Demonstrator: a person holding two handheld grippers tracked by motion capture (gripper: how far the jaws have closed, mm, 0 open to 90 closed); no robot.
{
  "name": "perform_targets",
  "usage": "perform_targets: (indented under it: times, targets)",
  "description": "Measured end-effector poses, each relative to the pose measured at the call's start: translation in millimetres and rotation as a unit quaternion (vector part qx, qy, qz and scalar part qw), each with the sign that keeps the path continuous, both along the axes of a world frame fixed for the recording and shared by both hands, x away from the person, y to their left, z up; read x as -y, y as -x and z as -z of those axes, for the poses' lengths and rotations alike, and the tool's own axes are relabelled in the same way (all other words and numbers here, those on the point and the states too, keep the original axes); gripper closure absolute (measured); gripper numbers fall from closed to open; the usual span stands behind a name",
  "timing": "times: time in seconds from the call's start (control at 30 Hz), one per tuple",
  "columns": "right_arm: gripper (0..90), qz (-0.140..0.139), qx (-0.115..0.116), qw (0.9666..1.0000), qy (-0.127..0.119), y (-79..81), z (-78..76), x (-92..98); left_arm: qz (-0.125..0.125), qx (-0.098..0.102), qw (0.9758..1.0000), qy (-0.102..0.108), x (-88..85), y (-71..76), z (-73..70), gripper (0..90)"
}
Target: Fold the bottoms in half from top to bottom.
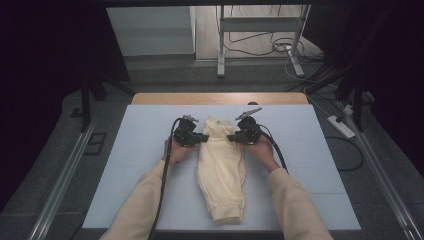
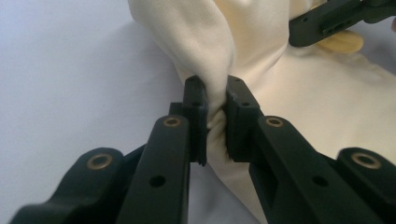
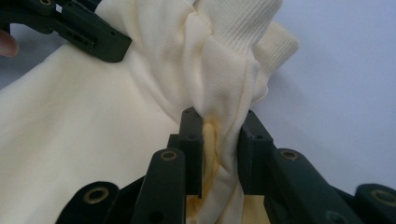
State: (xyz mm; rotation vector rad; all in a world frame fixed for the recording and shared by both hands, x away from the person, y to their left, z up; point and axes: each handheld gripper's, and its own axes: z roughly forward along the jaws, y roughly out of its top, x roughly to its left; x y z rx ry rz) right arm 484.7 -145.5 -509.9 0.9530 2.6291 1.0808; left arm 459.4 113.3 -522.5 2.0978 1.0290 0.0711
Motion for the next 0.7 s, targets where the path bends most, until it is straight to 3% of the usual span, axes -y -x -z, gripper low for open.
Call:
perform_targets:
  times: [0.23, 0.5, 0.7]
  targets:
    - [74.2, -0.005, 0.026, 0.9996, -0.008, 5.6, -16.7, 4.3, 0.004, 0.029, 0.9996, 0.003, 0.4, 5.8, -14.8, 80.3]
    - [74.9, -0.008, 0.049, 0.9986, -0.015, 11.4, -32.3, 6.1, 0.007, 0.042, 0.999, 0.015, -1.0, 8.7, -28.0, 80.6]
    - [75.3, -0.006, 0.054, 0.9984, -0.015, 13.9, -39.6, 9.5, 0.011, 0.046, 0.9988, 0.017, 1.1, 9.3, -32.2, 80.9]
